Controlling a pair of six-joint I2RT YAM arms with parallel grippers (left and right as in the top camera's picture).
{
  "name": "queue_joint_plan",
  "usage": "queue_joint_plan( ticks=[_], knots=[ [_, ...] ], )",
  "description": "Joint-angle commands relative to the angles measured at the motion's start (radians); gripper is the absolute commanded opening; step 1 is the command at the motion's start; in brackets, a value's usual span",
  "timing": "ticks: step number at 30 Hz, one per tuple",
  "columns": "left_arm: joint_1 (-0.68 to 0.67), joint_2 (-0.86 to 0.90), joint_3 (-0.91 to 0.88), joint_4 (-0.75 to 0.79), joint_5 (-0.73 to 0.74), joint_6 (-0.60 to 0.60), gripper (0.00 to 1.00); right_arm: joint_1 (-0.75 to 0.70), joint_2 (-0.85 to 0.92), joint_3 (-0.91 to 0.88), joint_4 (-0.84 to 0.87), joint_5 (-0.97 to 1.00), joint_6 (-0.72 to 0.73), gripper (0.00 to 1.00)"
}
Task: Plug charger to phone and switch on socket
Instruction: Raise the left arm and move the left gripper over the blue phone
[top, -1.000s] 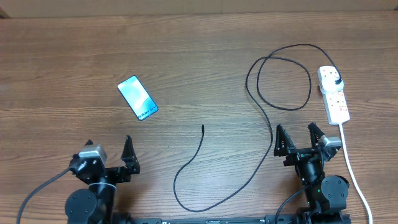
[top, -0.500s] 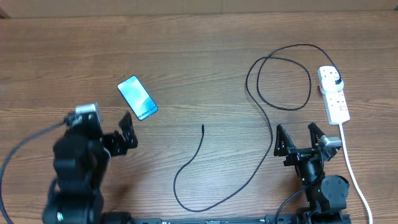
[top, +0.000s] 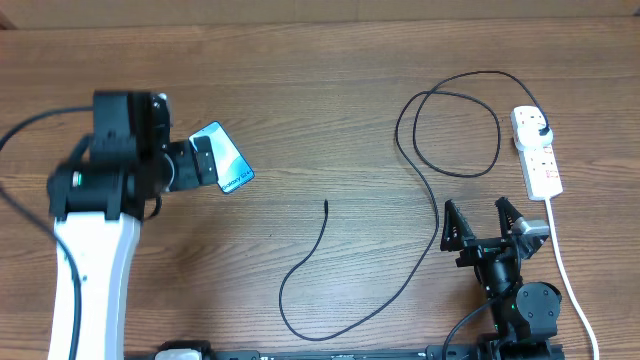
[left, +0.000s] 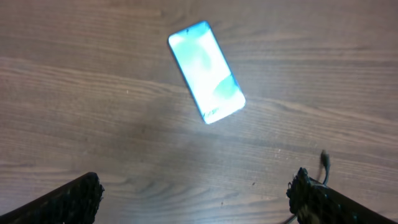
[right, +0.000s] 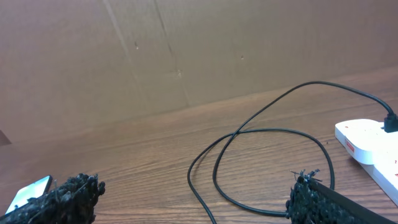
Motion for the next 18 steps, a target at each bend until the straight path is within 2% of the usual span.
queue_joint_plan(
  ticks=[1, 7, 12, 14, 18],
  knots=[
    [0.004, 0.091, 0.083, -0.043, -0.001, 0.023, 0.99, 0.005, -0.011, -0.011, 0.003, 0.013, -0.004, 1.0],
    [0.004, 0.185, 0.083, -0.052, 0.053, 0.023, 0.99, 0.005, -0.011, -0.011, 0.003, 0.013, -0.004, 1.0],
    [0.004, 0.229, 0.083, -0.069, 0.206, 0.023, 1.0, 0.005, -0.011, -0.011, 0.003, 0.013, -0.004, 1.0],
    [0.004, 0.235, 0.083, -0.056, 0.217, 0.021, 0.99, 0.005, -0.011, -0.011, 0.003, 0.013, -0.004, 1.0],
    [0.005, 0.238, 0.084, -0.05, 0.224, -0.078, 1.0, 0.005, -0.011, -0.011, 0.003, 0.013, -0.004, 1.0]
  ],
)
